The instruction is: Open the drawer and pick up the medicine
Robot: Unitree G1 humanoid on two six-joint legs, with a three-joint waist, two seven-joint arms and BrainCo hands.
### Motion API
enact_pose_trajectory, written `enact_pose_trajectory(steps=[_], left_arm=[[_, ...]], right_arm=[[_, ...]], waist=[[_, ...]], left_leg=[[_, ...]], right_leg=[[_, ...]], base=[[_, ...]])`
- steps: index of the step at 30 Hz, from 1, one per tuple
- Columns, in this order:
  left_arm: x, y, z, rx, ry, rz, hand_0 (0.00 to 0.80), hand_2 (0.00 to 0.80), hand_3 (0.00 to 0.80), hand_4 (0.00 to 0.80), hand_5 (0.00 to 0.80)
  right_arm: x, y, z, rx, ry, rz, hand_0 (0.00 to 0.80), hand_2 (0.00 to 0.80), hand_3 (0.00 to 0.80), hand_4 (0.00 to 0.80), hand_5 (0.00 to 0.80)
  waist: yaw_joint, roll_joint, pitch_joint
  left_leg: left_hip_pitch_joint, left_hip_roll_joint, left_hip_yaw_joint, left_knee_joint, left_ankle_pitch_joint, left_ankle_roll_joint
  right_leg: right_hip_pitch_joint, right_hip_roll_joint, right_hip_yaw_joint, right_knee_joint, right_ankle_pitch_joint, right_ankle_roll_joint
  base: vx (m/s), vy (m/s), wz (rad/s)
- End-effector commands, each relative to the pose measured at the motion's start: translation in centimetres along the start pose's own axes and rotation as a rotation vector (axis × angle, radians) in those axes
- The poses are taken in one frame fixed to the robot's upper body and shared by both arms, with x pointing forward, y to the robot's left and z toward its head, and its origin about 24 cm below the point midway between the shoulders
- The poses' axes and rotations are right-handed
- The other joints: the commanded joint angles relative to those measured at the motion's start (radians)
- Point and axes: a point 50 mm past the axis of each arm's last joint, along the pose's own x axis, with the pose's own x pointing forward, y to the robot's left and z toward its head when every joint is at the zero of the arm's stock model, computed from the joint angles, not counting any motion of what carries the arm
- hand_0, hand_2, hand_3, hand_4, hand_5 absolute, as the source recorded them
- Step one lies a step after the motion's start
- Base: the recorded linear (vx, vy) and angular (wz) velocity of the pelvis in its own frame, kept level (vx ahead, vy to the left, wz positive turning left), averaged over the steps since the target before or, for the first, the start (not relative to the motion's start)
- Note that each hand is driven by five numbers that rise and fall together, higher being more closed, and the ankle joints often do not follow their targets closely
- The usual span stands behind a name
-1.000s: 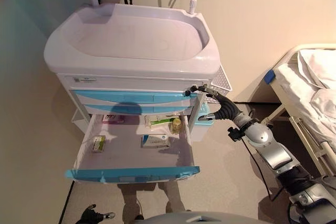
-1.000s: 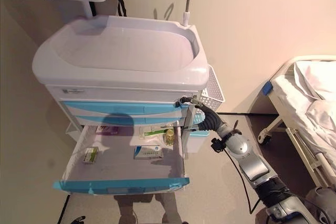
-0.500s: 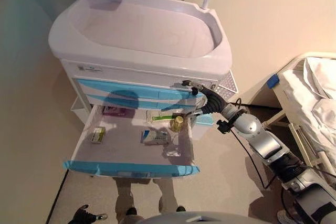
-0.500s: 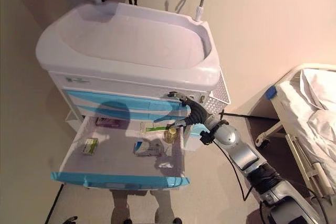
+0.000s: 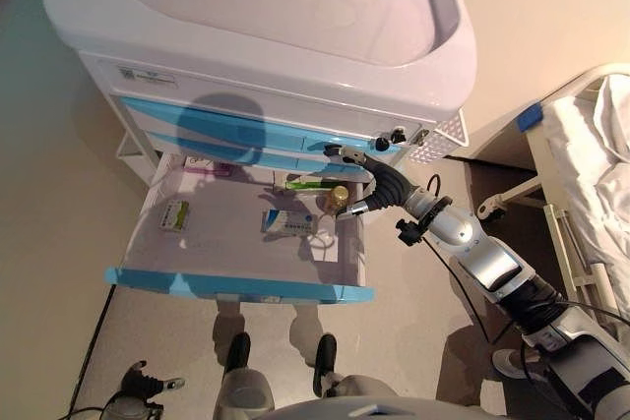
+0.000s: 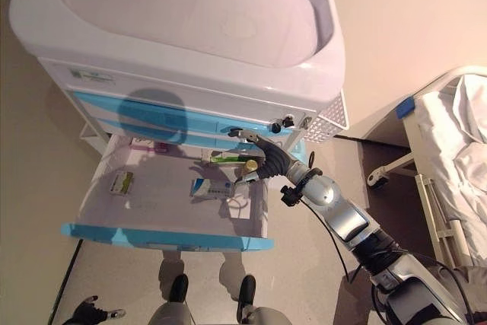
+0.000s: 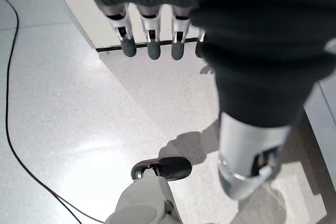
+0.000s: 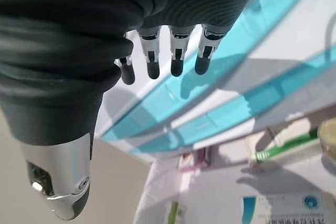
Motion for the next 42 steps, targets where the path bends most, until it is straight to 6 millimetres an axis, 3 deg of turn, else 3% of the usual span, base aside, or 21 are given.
enact_pose_trajectory(steps=[1, 12, 25, 42], left_arm=[[0.5, 2.7, 0.8, -0.041, -0.003, 0.097, 0.000, 0.000, 0.000, 0.000, 0.000], [0.9, 3.2, 3.5, -0.049, -0.068, 0.129, 0.000, 0.000, 0.000, 0.000, 0.000], [0.9, 3.0, 3.9, -0.027, -0.087, 0.122, 0.000, 0.000, 0.000, 0.000, 0.000], [0.9, 2.2, 4.6, 0.000, -0.104, 0.121, 0.000, 0.000, 0.000, 0.000, 0.000]], right_arm=[[1.4, -0.7, 3.8, 0.031, -0.197, -0.045, 0.000, 0.000, 0.000, 0.000, 0.000], [2.5, -0.8, 4.9, 0.002, -0.241, -0.051, 0.000, 0.000, 0.000, 0.000, 0.000], [3.0, 0.7, 3.7, -0.007, -0.185, 0.000, 0.000, 0.000, 0.000, 0.000, 0.000], [5.9, 2.8, 1.0, -0.189, -0.030, -0.032, 0.000, 0.000, 0.000, 0.000, 0.000]], waist=[[0.016, -0.033, 0.031], [0.029, -0.022, 0.142], [0.034, -0.002, 0.133], [0.057, 0.019, 0.144]], left_leg=[[-0.100, -0.065, -0.065, 0.040, 0.021, 0.063], [-0.225, -0.092, -0.081, 0.201, -0.011, 0.067], [-0.253, -0.097, -0.118, 0.211, -0.004, 0.066], [-0.256, -0.105, -0.145, 0.211, 0.004, 0.069]], right_leg=[[-0.043, -0.018, -0.042, 0.072, -0.009, 0.077], [-0.126, -0.037, -0.057, 0.187, -0.040, 0.060], [-0.153, -0.040, -0.081, 0.217, -0.062, 0.054], [-0.159, -0.046, -0.099, 0.234, -0.072, 0.049]], base=[[-0.118, -0.055, 0.10], [-0.087, -0.012, 0.10], [-0.017, -0.013, 0.06], [-0.001, -0.005, 0.05]])
